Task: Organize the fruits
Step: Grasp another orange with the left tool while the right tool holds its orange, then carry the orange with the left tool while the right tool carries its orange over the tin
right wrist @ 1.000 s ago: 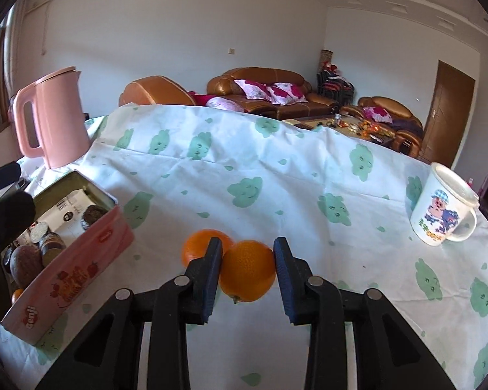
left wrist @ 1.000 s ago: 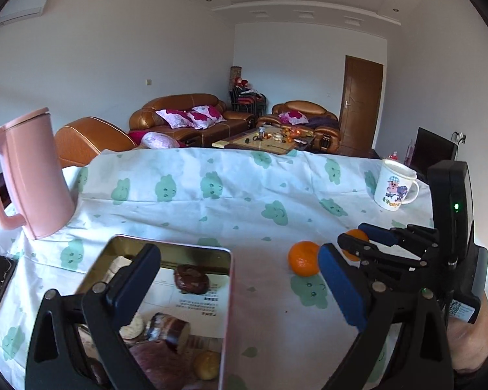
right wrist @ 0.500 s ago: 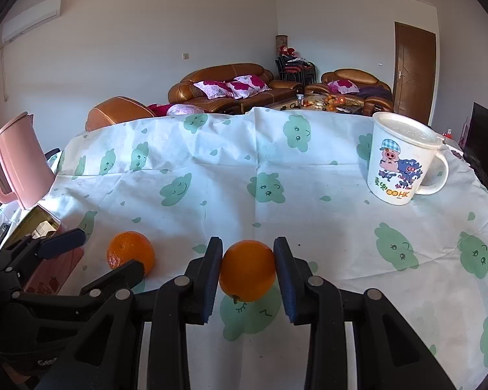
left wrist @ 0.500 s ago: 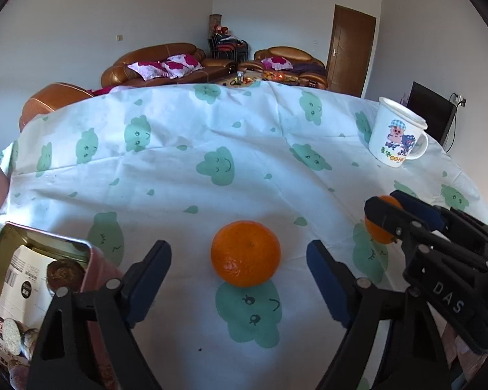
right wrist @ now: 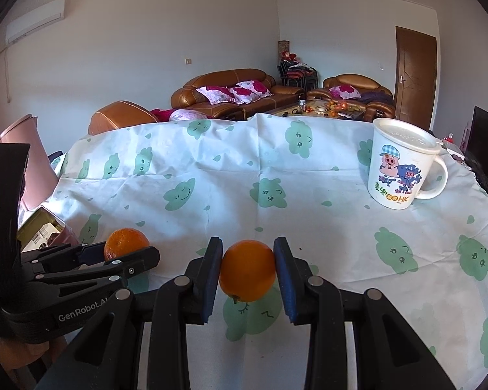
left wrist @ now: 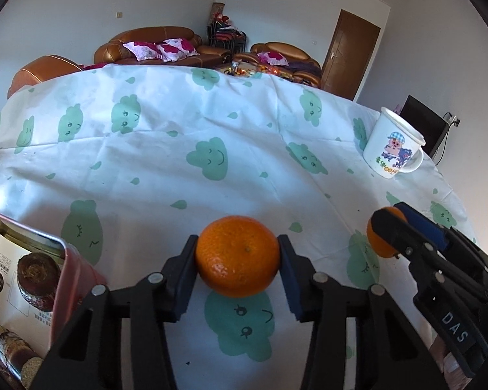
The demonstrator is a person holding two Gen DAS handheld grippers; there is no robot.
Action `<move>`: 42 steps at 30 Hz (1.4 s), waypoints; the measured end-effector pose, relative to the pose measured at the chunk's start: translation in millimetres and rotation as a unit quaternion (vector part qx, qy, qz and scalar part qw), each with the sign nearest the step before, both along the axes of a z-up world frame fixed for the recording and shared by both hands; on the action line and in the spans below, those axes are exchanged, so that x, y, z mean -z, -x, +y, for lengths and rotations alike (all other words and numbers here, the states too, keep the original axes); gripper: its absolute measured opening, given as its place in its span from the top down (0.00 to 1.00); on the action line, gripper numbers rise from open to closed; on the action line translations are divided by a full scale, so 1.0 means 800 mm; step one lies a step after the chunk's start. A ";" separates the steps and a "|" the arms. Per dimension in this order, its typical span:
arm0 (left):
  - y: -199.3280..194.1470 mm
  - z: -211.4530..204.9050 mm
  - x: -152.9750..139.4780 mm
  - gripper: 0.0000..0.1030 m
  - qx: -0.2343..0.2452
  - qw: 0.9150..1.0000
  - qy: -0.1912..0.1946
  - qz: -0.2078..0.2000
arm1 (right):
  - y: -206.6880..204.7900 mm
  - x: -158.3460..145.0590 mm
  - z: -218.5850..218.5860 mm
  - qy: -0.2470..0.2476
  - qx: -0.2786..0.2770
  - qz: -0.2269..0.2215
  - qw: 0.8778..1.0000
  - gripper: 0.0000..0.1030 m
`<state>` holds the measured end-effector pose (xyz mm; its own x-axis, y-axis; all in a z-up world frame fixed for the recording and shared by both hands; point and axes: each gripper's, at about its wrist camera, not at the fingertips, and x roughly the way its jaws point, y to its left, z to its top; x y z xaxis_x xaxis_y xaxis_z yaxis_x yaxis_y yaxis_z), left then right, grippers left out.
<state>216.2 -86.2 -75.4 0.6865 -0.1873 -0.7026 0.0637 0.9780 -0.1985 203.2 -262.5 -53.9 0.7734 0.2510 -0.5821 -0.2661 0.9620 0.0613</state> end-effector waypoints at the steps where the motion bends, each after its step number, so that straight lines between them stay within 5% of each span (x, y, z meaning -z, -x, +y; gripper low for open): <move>1: 0.003 0.001 -0.003 0.53 -0.004 1.000 -0.003 -0.008 | 0.003 -0.002 0.001 0.000 -0.002 -0.007 1.000 0.66; 13: 0.031 0.001 -0.025 0.53 -0.026 0.996 -0.026 -0.083 | 0.025 -0.014 -0.001 -0.014 -0.015 -0.060 0.998 0.66; 42: 0.079 -0.007 -0.048 0.53 -0.044 0.981 -0.068 -0.179 | 0.057 -0.026 -0.004 -0.017 -0.016 -0.126 0.992 0.66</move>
<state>152.7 -91.9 -36.8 0.9029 -0.0366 -0.4283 0.0188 0.9988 -0.0457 157.3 -265.9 -33.3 0.8845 0.2938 -0.3623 -0.3069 0.9515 0.0223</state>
